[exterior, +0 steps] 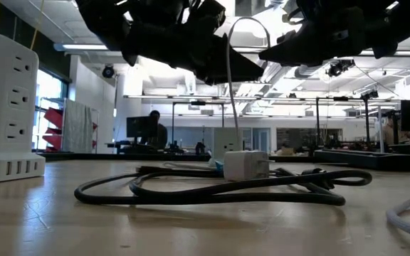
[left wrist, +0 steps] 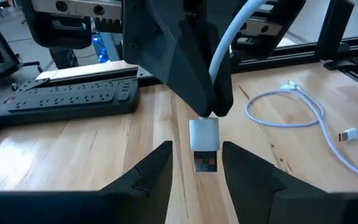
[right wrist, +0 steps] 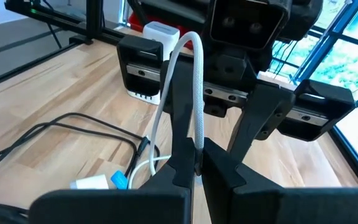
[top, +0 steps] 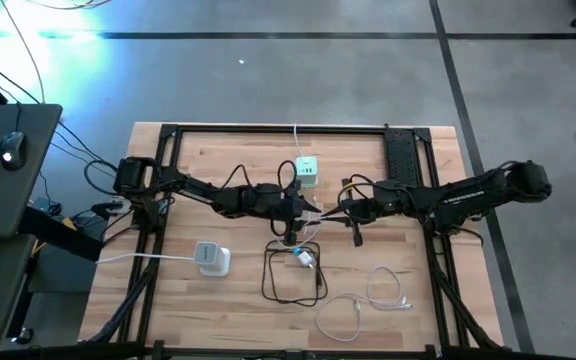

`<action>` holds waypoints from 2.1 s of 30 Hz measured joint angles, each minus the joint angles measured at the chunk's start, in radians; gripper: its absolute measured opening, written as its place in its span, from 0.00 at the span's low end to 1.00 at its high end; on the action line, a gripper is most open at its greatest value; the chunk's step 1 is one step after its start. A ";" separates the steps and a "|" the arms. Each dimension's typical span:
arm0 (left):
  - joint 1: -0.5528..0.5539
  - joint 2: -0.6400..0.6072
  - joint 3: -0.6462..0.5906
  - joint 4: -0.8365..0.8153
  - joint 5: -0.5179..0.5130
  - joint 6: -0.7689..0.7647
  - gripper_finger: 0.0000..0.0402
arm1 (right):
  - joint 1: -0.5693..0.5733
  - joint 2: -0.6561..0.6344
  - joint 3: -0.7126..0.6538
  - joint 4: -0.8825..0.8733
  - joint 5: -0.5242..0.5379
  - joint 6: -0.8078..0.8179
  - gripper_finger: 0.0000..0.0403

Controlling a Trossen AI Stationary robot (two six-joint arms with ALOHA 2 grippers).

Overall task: Insert USB
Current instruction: Insert the top white charger cable into the green outlet extension

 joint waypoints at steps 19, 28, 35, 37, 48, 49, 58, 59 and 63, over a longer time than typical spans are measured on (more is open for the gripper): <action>-0.029 0.001 -0.001 -0.022 -0.133 0.072 0.01 | 0.001 0.000 0.000 0.019 0.039 0.005 0.00; -0.033 0.002 -0.002 -0.044 -0.131 0.179 0.26 | 0.001 0.000 0.000 0.016 0.025 0.007 0.00; -0.026 0.002 -0.002 0.030 -0.115 0.160 0.47 | 0.001 0.000 0.001 0.016 -0.004 0.008 0.00; -0.027 0.001 -0.002 0.032 -0.097 0.159 0.48 | 0.001 0.000 0.001 0.016 -0.005 0.008 0.00; -0.024 0.029 0.003 0.074 -0.041 0.132 0.33 | 0.001 0.000 0.001 0.024 -0.008 0.008 0.00; -0.024 0.033 0.004 0.083 -0.041 0.132 0.32 | 0.001 0.000 0.001 0.026 -0.008 0.008 0.00; -0.021 0.036 0.004 0.104 -0.042 0.132 0.30 | 0.001 -0.001 0.001 0.027 -0.011 0.006 0.00; -0.021 0.036 0.004 0.104 -0.042 0.134 0.30 | 0.001 -0.001 0.001 0.027 -0.011 0.006 0.00; -0.020 0.041 0.005 0.103 -0.040 0.139 0.22 | 0.001 -0.001 0.001 0.028 -0.012 0.006 0.00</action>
